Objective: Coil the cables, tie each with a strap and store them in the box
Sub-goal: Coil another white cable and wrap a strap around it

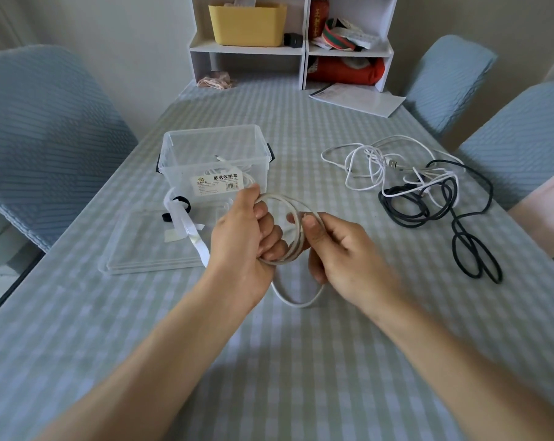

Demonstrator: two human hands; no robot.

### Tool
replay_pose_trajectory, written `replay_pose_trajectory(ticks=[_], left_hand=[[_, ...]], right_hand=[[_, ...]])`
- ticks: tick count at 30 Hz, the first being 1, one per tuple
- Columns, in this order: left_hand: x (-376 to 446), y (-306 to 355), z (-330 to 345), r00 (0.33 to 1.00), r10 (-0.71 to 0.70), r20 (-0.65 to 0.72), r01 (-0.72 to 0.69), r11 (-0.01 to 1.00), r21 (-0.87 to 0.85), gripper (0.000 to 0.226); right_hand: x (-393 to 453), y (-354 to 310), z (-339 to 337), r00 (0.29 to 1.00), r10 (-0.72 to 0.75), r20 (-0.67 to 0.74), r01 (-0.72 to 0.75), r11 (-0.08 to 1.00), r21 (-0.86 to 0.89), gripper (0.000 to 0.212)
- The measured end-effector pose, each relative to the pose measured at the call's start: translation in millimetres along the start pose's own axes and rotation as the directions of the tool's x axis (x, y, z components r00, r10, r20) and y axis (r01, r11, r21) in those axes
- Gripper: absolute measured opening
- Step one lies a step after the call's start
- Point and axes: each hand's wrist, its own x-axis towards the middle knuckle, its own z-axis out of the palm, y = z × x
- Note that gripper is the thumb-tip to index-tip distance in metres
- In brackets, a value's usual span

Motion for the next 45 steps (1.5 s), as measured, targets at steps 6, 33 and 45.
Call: replay_pose_trajectory(ticks=[6,33,45], left_hand=[[-2,-1,1,0.999,0.011,0.033,-0.015,0.992,0.127,0.043],[0,15,-9,0.926,-0.256,0.279,0.116,0.894,0.433,0.047],[-4,19,-11,0.928,-0.228,0.295,0.095,0.909,0.405,0.032]], right_hand=[[-2,0,6,0.996,0.083,-0.014,-0.081,0.991,0.102,0.042],[0,-12,-10,0.957,0.221,0.188,-0.28,0.869,0.407,0.036],[2,-13,-25,0.837,0.226,0.498,-0.447,0.808,0.385,0.036]])
